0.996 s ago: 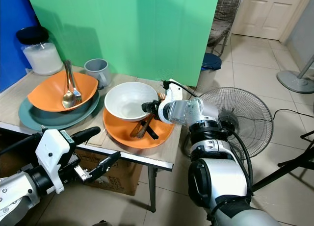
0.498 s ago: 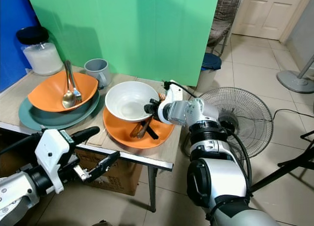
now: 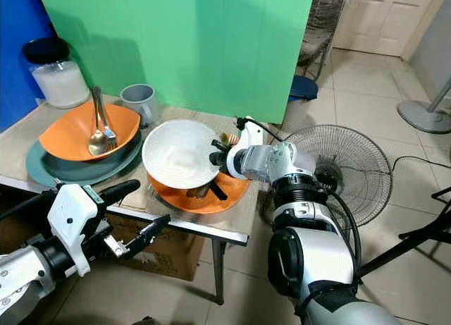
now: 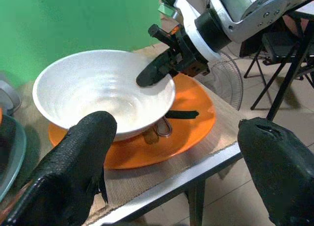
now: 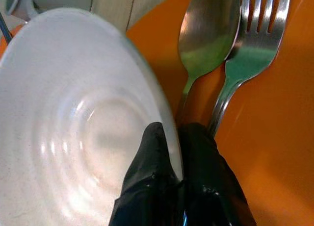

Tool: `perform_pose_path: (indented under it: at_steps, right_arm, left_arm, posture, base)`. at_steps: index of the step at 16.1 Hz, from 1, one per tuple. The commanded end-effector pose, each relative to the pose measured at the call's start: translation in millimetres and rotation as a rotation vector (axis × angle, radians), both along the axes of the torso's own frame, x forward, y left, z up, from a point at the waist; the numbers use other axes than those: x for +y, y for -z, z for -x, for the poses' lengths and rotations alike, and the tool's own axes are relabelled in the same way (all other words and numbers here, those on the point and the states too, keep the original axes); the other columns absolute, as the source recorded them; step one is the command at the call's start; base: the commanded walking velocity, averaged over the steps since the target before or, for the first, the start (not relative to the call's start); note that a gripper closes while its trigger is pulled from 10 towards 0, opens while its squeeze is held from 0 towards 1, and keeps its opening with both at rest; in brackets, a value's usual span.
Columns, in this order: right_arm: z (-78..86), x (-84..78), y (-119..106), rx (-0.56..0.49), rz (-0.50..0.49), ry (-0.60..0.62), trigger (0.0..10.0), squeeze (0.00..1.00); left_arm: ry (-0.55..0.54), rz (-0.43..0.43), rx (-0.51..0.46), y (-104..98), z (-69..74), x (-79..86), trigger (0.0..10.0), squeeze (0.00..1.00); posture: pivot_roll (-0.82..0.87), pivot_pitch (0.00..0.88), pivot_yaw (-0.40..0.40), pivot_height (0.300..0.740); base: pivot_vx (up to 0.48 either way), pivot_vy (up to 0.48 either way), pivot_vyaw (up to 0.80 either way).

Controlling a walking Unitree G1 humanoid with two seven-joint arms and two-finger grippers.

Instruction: Setting the table

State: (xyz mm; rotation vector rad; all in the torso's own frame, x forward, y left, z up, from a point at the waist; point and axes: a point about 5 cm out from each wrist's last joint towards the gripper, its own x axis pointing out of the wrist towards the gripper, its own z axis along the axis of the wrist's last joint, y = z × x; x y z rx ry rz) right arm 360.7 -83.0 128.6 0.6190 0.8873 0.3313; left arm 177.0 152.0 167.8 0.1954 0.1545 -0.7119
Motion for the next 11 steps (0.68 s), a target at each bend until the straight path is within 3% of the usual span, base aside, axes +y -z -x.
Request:
perform_pose_path:
  at_steps: [1,6,7,8,9,10,11]
  right_arm:
    - [-4.0,1.4,-10.7,-0.019,-0.046,0.015,0.0,0.00]
    - [-9.7,-9.7,-26.7,-0.063,-0.162,0.096,0.0,0.00]
    - [-10.9,-20.4,-43.8,-0.159,-0.222,0.110,0.0,0.00]
    - [-8.6,-29.8,-53.6,-0.232,-0.223,0.105,0.0,0.00]
    - [-6.7,-35.1,-57.9,-0.275,-0.212,0.108,0.0,0.00]
    - [3.4,-55.3,-66.3,-0.401,-0.128,0.132,0.0,0.00]
    - [7.6,-62.4,-69.8,-0.448,-0.114,0.144,0.0,0.00]
  left_arm:
    - [-0.022,-0.010,-0.023,-2.6,-2.9,3.9,10.0,0.00]
    - [-0.053,-0.017,-0.052,-5.4,-7.2,8.0,10.0,0.00]
    - [-0.090,0.008,-0.094,-11.7,-11.5,8.8,10.0,0.00]
    - [-0.123,0.031,-0.130,-17.1,-14.8,8.5,10.0,0.00]
    - [-0.141,0.042,-0.145,-19.0,-16.1,7.9,10.0,0.00]
    - [-0.178,0.076,-0.184,-22.9,-18.5,2.9,10.0,0.00]
    - [-0.190,0.087,-0.183,-22.6,-19.5,0.9,10.0,0.00]
  posture:
    - [0.02,0.000,-0.003,0.740]
    - [0.01,0.000,0.003,0.740]
    - [0.01,0.000,0.001,0.740]
    - [0.01,0.000,0.001,0.740]
    - [0.00,0.000,0.003,0.740]
    - [-0.02,0.000,0.009,0.740]
    - [-0.02,0.000,0.010,0.740]
  base:
    - [0.000,0.000,0.00]
    - [0.000,0.000,0.00]
    - [0.000,0.000,0.00]
    - [0.000,0.000,0.00]
    - [0.000,0.000,0.00]
    - [0.000,0.000,0.00]
    - [0.000,0.000,0.00]
